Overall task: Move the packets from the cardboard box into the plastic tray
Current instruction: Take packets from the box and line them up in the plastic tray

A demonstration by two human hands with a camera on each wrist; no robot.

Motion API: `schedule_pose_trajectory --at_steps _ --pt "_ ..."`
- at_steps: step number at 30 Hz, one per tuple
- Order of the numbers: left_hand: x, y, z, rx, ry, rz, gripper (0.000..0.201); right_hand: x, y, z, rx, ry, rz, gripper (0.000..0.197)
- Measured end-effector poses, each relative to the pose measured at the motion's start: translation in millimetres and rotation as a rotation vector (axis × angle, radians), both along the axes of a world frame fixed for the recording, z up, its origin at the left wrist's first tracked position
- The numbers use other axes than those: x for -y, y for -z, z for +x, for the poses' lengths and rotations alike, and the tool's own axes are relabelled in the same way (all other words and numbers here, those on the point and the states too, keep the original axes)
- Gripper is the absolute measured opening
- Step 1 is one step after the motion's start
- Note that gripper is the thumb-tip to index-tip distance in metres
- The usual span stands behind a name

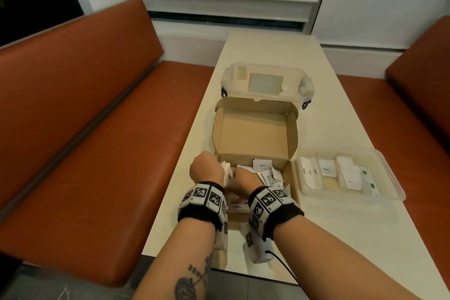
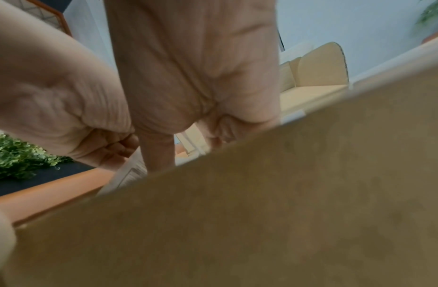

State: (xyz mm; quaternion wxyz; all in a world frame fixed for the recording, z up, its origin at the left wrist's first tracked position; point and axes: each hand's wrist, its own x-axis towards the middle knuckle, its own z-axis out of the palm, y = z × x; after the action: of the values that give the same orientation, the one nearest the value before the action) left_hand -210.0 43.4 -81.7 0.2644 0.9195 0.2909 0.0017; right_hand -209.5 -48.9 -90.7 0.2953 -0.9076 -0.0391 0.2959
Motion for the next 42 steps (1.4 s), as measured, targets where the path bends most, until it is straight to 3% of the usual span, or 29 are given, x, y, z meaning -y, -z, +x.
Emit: schedule_pose_trajectory --at_steps 6,15,20,24,33,42 --pt "-1 2 0 -0.002 -0.005 -0.007 0.027 5 7 -2 -0.019 0.067 -0.095 0.031" --pt "-1 2 1 0.001 0.011 -0.006 0.025 37 4 1 -0.018 0.318 0.147 0.019" --pt "-5 1 2 -0.015 0.048 -0.037 0.023 44 -2 -4 0.020 0.331 0.175 0.014" --pt "-1 -4 -2 0.083 0.084 -0.047 0.027 52 -7 -1 0.080 0.369 0.158 0.014" --pt "23 -14 -9 0.210 0.139 -0.040 0.043 69 -13 -2 0.170 0.257 0.079 0.014" --pt "68 -17 -18 0.306 0.074 -0.237 0.045 112 -36 15 0.128 0.394 0.318 0.016"
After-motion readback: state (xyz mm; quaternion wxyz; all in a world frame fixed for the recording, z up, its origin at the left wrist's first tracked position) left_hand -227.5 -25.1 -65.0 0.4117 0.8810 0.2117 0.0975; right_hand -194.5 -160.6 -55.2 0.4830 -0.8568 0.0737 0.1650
